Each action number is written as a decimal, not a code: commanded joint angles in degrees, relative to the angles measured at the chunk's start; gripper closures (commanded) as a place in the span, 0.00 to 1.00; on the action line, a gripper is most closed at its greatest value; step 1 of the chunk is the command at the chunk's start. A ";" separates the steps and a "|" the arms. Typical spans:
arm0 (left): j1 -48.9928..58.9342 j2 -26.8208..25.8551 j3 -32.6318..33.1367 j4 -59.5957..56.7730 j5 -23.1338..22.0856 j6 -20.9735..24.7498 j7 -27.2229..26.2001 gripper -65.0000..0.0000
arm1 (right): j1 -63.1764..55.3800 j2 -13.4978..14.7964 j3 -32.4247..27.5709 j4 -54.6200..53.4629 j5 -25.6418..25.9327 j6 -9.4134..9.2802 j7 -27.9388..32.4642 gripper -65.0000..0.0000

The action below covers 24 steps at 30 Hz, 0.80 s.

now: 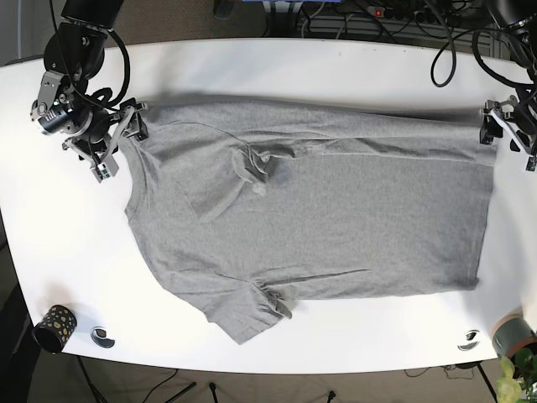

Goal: Fold the T-shirt properly
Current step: 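Lay the shirt flat by dragging both grippers across the table, then release both grippers and move the right gripper to the sleeve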

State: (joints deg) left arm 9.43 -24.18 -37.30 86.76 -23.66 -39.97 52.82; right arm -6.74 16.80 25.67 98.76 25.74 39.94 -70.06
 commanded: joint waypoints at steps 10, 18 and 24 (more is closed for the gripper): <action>-2.53 -1.27 8.68 -7.42 12.10 -0.03 -10.93 0.37 | 2.13 0.92 0.39 -9.40 0.15 0.06 4.61 0.40; -0.24 -1.53 8.51 -8.39 13.59 -0.03 -12.07 0.45 | 0.90 0.92 0.39 -9.49 0.15 0.06 4.70 0.82; 2.22 -2.14 7.98 -7.60 13.51 -0.03 -11.89 0.45 | -1.30 0.92 0.39 -8.26 0.24 0.06 4.70 0.94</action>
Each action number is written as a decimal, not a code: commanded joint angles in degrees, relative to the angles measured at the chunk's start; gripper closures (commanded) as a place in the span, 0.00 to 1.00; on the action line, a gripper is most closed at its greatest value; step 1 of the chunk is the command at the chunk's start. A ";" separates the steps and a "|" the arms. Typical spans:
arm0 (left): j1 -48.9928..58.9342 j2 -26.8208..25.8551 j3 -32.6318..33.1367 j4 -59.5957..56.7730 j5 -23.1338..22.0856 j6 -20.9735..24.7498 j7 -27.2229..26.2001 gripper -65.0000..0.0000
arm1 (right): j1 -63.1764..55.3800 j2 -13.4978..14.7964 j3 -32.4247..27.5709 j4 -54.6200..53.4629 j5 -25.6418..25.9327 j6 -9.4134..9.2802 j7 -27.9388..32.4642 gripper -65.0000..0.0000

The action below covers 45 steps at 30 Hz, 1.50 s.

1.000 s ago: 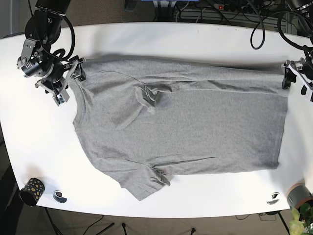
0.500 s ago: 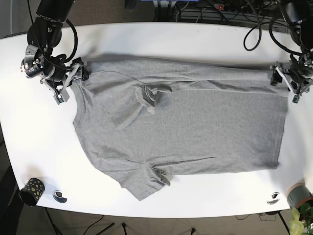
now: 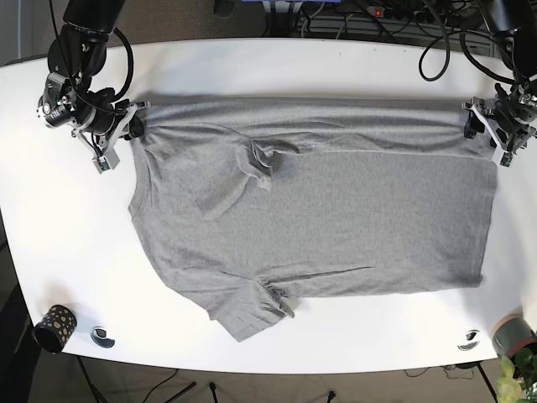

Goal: Fold the T-shirt properly
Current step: 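Release both grippers and move the right gripper to the sleeve, then grasp the shirt's side edge with both grippers at mid-body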

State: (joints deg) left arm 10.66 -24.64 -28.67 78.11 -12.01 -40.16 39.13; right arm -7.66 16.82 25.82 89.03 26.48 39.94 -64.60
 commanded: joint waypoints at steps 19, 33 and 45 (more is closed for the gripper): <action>8.99 -2.04 -4.70 11.78 1.59 0.16 2.05 0.44 | -14.89 0.90 0.24 19.93 1.96 0.06 -1.12 0.91; -1.03 0.86 -6.63 22.51 1.68 0.16 11.19 0.32 | -1.44 0.90 0.24 15.80 1.43 0.06 -1.12 0.45; -5.60 1.48 -6.54 22.42 1.77 0.16 11.19 0.32 | 22.65 0.90 -0.20 -6.09 -2.70 0.06 -0.68 0.45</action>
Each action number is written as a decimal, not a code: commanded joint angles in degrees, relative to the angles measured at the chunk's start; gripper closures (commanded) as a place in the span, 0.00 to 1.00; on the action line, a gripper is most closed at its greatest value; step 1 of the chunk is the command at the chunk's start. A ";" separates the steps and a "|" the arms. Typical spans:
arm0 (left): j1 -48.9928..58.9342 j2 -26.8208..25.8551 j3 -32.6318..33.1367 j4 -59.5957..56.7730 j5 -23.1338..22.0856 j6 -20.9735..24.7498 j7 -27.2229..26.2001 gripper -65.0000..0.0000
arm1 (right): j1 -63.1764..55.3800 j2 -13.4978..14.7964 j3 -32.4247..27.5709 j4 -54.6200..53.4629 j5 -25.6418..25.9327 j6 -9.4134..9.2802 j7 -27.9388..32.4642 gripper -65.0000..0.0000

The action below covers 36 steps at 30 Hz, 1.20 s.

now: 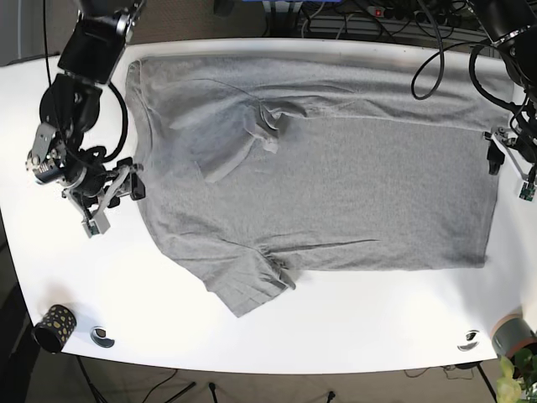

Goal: Fold the T-shirt properly
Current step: 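Grasp the shirt's side edge with both grippers at mid-body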

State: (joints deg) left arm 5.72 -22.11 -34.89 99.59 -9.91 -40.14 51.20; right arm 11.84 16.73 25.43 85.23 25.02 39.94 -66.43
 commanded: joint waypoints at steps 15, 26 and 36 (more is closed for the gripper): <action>-0.22 -1.06 -0.31 0.85 -0.33 0.14 -0.87 0.32 | 30.41 -0.51 0.20 -47.38 -22.25 0.06 28.32 0.45; -0.22 -1.06 -0.40 0.85 -0.15 0.14 -0.87 0.32 | 29.62 -0.78 0.20 -57.32 -27.26 0.06 41.16 0.45; -0.57 -1.06 -0.31 0.67 0.02 0.14 -0.87 0.32 | 25.57 -3.85 0.20 -57.14 -27.26 0.06 41.95 0.45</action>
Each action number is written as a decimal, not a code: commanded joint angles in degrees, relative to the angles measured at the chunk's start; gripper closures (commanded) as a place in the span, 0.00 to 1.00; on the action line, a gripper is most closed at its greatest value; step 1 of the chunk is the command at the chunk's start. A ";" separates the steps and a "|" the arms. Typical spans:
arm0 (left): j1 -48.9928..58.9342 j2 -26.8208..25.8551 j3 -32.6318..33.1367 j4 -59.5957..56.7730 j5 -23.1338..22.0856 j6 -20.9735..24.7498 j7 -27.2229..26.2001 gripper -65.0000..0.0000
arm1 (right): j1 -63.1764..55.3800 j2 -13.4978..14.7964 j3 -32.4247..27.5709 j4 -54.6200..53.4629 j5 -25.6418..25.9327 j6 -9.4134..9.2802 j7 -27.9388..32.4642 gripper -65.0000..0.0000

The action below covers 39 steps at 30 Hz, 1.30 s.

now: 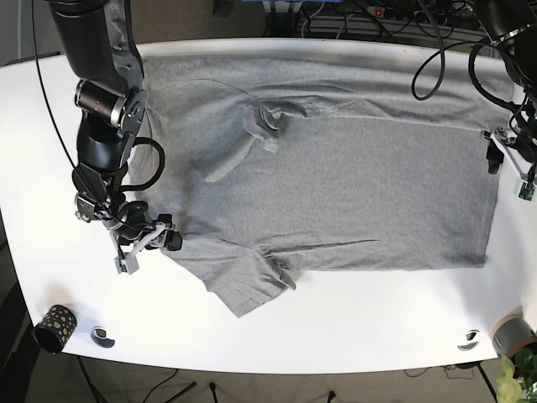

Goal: Fold the T-shirt properly
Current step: 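Grasp the shirt's side edge with both grippers at mid-body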

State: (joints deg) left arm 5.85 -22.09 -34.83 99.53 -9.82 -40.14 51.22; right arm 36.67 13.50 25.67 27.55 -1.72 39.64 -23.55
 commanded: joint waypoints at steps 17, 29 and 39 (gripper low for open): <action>-31.39 -1.61 0.85 -36.62 3.54 15.22 -2.91 0.32 | 0.65 -1.41 -0.04 0.54 -0.53 0.36 3.20 0.97; -47.74 -4.24 0.94 -73.72 19.19 15.31 -27.44 0.32 | 0.74 -1.41 -0.04 0.54 -0.26 0.36 3.02 0.98; -48.00 -6.53 6.57 -80.93 20.68 15.31 -32.89 0.32 | 0.39 -1.23 0.04 0.54 -0.09 0.36 3.02 0.98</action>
State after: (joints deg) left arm -40.47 -27.66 -28.29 17.87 11.60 -24.45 19.64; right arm 35.64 11.62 25.67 27.40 -1.69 39.68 -20.60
